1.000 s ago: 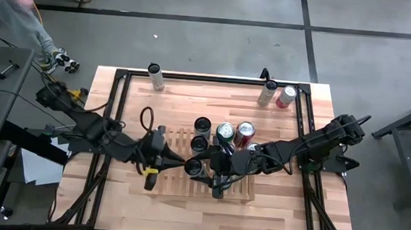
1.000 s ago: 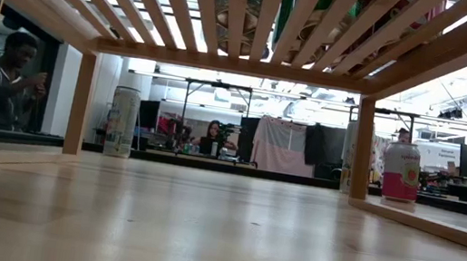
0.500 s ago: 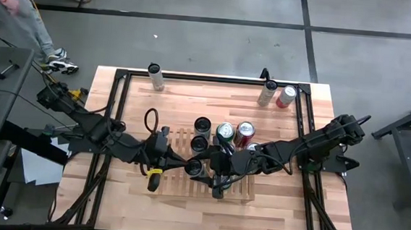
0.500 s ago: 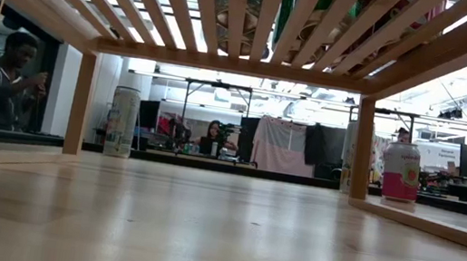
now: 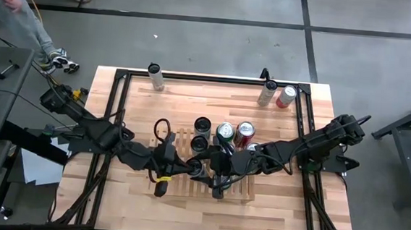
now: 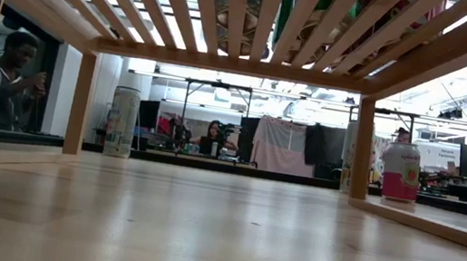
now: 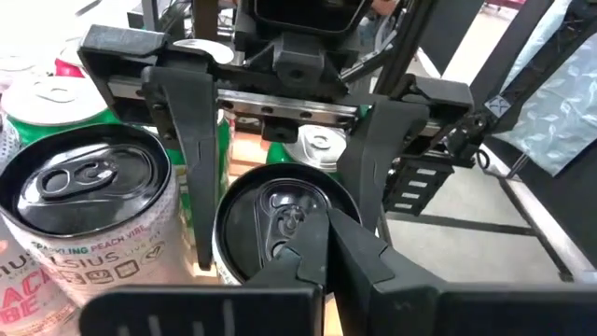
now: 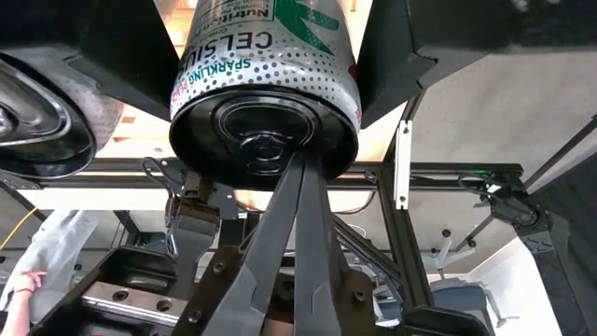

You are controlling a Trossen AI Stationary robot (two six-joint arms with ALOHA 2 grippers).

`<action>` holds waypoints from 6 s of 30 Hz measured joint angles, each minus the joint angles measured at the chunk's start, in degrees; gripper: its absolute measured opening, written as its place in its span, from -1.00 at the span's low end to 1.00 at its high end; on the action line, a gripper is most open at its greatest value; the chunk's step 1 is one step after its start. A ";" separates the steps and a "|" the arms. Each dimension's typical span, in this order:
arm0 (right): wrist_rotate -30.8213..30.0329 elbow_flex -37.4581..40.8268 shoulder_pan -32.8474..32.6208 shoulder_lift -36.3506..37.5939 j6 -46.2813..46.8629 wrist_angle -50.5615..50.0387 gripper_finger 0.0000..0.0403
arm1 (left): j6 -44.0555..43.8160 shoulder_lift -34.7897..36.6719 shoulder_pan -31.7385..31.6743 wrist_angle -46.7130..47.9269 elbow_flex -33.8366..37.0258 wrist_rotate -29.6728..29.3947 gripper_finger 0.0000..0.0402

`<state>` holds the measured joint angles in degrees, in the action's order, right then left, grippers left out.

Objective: Place canned beverage on shelf
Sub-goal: Put the white-pink soda can on the shelf aligned with the other white-pink soda cans, then put the left white-yellow soda can on the shelf

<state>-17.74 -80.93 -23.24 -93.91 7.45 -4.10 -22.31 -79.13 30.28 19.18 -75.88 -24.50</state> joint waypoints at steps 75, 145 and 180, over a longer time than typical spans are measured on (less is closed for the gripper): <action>9.01 0.00 0.33 0.02 1.23 3.77 0.92 | -0.03 0.26 -0.63 -2.92 0.09 0.41 -1.00; 3.64 0.00 39.86 21.22 3.08 -17.44 0.92 | -1.62 6.54 -75.87 23.31 0.04 7.67 0.30; 6.58 0.00 42.07 21.07 13.12 -20.13 0.92 | -4.81 -6.29 -88.08 25.40 8.69 21.02 0.77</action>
<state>-11.16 -80.93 18.83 -72.84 20.58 -24.23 -27.12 -85.43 -57.80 44.58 -67.18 -3.49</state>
